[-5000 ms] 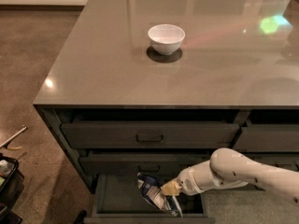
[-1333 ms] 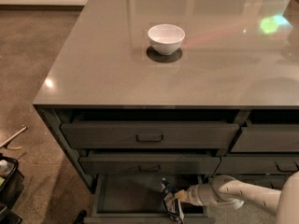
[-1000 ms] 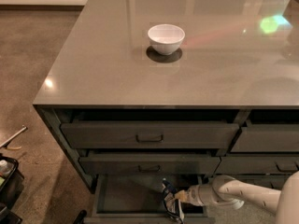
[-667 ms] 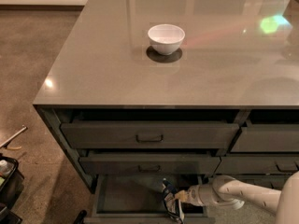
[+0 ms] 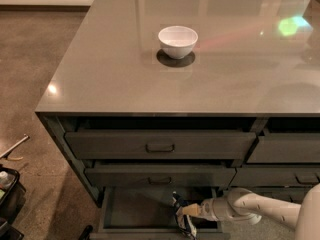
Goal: Place blue chip bag into bottom drawer
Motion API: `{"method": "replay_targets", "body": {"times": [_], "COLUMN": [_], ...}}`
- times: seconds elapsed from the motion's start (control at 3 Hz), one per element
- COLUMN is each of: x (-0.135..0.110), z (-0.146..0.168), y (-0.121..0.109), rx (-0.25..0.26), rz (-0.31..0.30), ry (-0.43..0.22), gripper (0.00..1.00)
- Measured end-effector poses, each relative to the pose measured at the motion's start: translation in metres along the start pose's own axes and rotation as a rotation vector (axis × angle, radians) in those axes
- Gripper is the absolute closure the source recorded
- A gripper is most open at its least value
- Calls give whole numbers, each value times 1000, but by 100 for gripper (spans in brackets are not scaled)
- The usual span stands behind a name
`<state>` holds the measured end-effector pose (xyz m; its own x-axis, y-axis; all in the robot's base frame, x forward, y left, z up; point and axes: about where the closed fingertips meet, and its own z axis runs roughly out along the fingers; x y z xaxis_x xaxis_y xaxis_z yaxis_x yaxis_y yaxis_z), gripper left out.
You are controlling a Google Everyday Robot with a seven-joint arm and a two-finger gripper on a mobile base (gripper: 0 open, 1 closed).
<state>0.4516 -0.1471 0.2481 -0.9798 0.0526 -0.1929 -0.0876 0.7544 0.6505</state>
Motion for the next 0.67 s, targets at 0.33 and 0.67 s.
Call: {"method": "replay_targets", "body": {"times": [0.33, 0.67], "x": [0, 0], "z": [0, 0], "y": [0, 0], "rx": [0, 0], "rz": [0, 0], "ry": [0, 0], "gripper": [0, 0]}}
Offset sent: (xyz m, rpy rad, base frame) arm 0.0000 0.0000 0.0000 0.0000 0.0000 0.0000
